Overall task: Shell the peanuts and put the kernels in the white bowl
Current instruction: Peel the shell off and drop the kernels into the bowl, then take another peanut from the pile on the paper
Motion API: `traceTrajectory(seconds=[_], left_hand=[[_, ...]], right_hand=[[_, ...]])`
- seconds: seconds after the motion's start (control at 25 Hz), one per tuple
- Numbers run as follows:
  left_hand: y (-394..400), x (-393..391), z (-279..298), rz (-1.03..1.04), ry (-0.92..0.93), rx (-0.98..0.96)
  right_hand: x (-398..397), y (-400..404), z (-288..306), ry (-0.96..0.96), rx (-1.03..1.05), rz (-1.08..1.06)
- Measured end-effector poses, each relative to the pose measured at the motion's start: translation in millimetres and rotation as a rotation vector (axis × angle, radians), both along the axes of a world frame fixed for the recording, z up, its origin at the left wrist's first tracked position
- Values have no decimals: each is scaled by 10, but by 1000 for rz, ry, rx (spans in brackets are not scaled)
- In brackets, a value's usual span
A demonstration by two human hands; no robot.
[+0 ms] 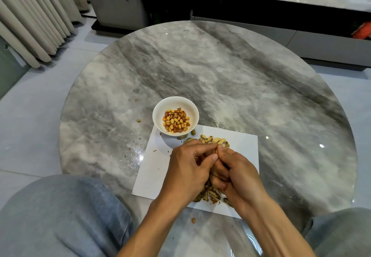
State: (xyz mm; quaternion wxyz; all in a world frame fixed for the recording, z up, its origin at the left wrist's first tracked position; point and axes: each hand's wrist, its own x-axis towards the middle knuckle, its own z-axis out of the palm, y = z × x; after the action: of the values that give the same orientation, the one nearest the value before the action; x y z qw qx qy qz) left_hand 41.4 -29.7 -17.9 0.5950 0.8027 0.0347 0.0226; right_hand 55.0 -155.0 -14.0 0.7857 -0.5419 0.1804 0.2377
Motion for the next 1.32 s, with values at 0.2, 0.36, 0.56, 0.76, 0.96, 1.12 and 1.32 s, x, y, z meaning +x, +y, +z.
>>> traceTrajectory(seconds=[0.2,0.36,0.56,0.76,0.96,1.12,1.32], left_hand=[[-44,-14,10,9,-80,57],[-58,-22,-3,82,-146,107],[-34,-24,148,117,-27,-46],[14,-51,121,-80,-84,224],[76,-36,272,11,16,39],[314,79,388,407,197,-398],[419,84,250,407,309,-334]], right_hand=[[32,-47,31,88,71,-70],[37,-57,81,123,44,-97],[63,-57,39,284,97,-205],[29,17,30,373,291,-137],[122,48,95,377,324,-230],[580,331,535,207,246,-173],[1137,749,639,-12,-34,21]])
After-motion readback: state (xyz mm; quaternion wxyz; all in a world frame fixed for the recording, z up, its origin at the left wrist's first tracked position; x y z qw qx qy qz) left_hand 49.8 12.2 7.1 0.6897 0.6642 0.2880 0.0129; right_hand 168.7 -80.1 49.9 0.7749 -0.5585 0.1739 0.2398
